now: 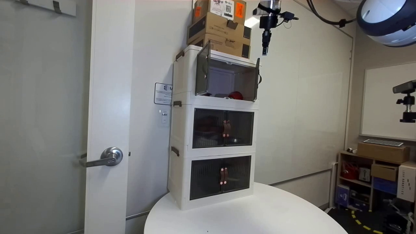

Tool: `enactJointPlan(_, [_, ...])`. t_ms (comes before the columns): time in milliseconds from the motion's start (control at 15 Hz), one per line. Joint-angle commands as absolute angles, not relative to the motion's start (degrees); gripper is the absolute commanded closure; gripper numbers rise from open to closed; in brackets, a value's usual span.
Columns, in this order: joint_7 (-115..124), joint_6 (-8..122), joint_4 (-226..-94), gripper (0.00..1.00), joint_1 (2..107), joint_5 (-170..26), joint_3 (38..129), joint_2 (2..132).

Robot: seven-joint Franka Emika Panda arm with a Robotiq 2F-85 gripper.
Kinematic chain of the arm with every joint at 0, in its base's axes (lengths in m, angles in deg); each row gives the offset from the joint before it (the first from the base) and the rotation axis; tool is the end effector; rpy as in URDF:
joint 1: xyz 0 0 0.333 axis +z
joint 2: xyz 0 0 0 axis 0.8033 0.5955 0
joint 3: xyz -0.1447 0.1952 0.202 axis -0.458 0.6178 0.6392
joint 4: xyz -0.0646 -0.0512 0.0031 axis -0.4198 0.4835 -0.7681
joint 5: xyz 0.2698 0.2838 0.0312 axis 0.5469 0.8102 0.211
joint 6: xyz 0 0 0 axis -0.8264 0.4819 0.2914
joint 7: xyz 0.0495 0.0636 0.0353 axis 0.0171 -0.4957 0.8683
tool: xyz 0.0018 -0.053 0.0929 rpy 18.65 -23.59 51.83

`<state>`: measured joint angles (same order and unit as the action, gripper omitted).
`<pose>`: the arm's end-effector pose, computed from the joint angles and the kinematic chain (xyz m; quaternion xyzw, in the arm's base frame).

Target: Open the top drawer.

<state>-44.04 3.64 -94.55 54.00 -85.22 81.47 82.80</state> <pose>0.6452 -0.0582 0.7600 0.9239 0.2923 0.1083 0.2220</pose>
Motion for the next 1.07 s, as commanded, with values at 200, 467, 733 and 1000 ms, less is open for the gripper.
enactJointPlan(200, [-29.7,9.8,-92.5,0.00,53.2,-79.3,83.6,81.5])
enactJointPlan(467, [-17.3,13.0,-92.8,0.00,53.2,-80.2,82.5,81.6])
enactJointPlan(733, [-7.3,14.7,-93.8,0.00,52.3,-77.8,83.2,83.1])
enactJointPlan(1000, [-6.1,13.7,-91.5,0.00,51.8,-75.1,84.5,87.0])
